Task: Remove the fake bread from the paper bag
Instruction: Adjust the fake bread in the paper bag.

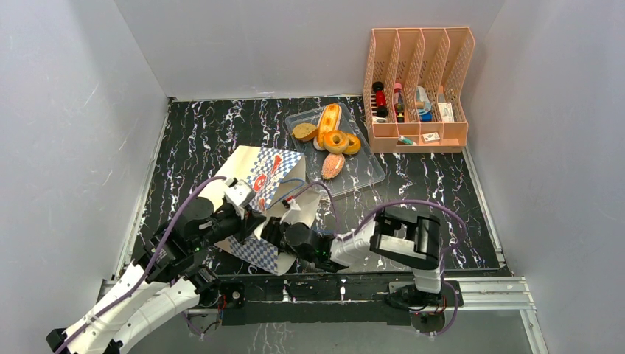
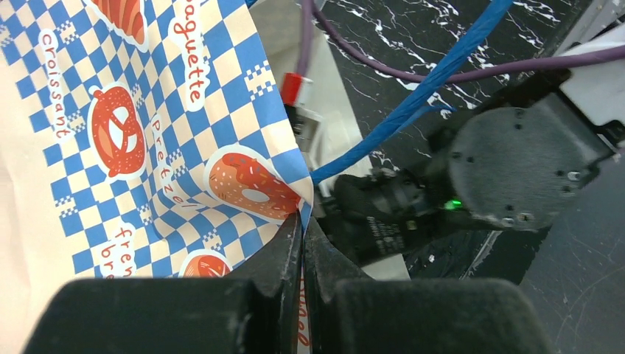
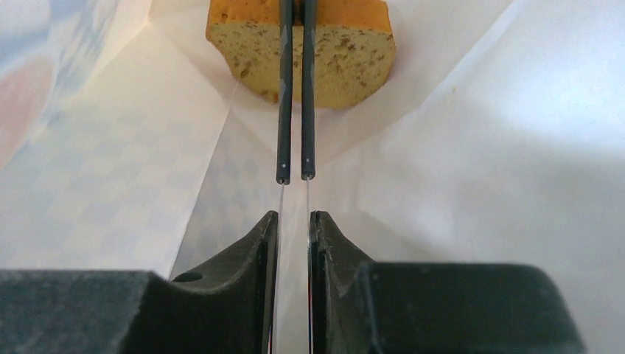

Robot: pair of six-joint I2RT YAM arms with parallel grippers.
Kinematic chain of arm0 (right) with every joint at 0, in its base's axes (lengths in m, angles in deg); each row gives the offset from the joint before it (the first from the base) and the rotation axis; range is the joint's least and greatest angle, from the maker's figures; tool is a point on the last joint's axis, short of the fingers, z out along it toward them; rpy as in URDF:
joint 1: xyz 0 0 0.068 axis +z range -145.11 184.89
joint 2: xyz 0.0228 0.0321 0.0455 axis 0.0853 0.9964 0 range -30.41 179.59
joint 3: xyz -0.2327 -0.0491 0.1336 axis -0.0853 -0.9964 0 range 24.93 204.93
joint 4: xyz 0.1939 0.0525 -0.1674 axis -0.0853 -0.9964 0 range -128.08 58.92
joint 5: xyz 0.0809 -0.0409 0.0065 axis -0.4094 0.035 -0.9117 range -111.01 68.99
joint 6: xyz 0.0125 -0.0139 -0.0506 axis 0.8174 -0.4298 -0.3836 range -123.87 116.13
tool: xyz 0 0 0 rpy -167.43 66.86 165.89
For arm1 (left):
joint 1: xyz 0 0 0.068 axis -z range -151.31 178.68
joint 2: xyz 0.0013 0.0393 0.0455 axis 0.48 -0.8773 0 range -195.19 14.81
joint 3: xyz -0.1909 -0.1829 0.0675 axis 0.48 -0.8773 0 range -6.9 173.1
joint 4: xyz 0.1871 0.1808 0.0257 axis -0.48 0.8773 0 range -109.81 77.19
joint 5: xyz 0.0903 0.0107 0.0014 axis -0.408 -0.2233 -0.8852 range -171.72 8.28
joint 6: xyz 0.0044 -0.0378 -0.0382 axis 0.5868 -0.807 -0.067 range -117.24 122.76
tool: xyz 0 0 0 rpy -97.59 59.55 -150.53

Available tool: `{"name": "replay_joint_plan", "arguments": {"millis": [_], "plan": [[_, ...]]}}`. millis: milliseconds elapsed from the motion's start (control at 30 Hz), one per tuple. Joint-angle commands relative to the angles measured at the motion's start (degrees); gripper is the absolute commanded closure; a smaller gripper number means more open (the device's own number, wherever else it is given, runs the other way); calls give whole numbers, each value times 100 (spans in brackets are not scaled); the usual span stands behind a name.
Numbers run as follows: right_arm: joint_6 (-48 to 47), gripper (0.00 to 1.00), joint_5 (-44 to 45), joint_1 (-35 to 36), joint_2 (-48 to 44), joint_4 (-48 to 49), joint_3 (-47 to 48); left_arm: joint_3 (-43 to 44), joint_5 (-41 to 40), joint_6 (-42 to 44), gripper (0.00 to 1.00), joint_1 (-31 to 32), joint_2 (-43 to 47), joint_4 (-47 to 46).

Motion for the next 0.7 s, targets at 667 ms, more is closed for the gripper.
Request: {"name": "replay_joint_plan", "arguments": {"millis": [667], "plan": [[44,85,1392,1756,-2146,-363,-1104,621,-563,325,100,11,35,70]]}}
